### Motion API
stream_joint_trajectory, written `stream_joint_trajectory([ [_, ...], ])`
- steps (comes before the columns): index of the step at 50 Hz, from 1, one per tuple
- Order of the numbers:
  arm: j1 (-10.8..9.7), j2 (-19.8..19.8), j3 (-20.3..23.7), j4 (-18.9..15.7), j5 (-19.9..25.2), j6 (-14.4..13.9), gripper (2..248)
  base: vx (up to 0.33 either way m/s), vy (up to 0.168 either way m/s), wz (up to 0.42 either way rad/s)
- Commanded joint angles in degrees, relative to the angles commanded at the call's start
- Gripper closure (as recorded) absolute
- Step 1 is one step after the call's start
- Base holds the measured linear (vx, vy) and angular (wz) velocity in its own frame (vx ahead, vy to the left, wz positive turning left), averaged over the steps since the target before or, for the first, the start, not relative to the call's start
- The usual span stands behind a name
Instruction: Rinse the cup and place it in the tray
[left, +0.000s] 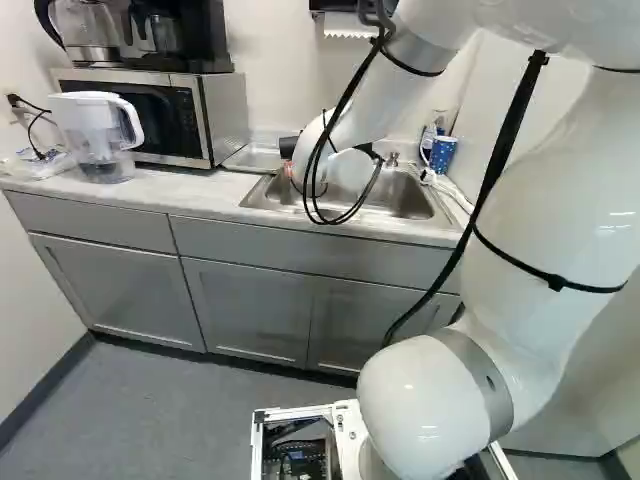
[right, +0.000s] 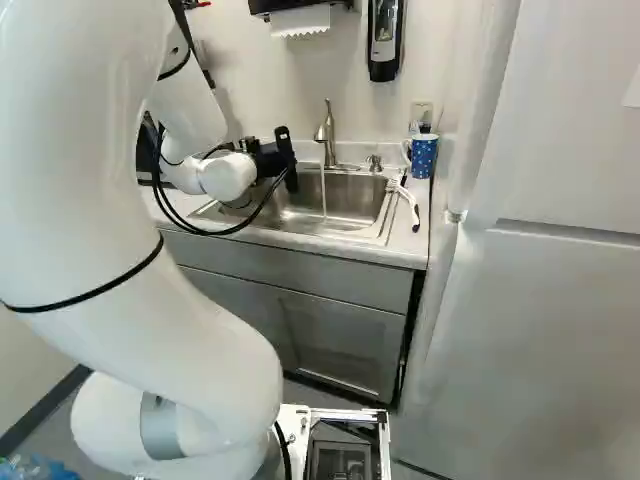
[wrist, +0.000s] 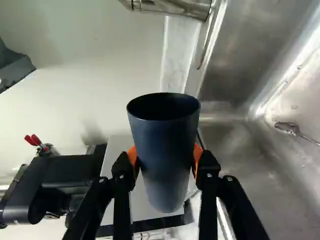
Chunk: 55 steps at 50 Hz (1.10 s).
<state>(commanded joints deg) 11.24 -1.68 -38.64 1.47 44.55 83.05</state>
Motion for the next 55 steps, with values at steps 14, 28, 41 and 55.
stream_joint_trajectory([
  [14, 0.00, 0.00, 0.00, 0.00, 0.00, -8.43, 127, 0.000, 0.000, 0.000],
  [28, 0.00, 0.00, 0.00, 0.00, 0.00, -16.86, 127, 0.000, 0.000, 0.000],
  [41, 0.00, 0.00, 0.00, 0.00, 0.00, -24.68, 127, 0.000, 0.000, 0.000],
  [55, 0.00, 0.00, 0.00, 0.00, 0.00, -33.10, 127, 0.000, 0.000, 0.000],
])
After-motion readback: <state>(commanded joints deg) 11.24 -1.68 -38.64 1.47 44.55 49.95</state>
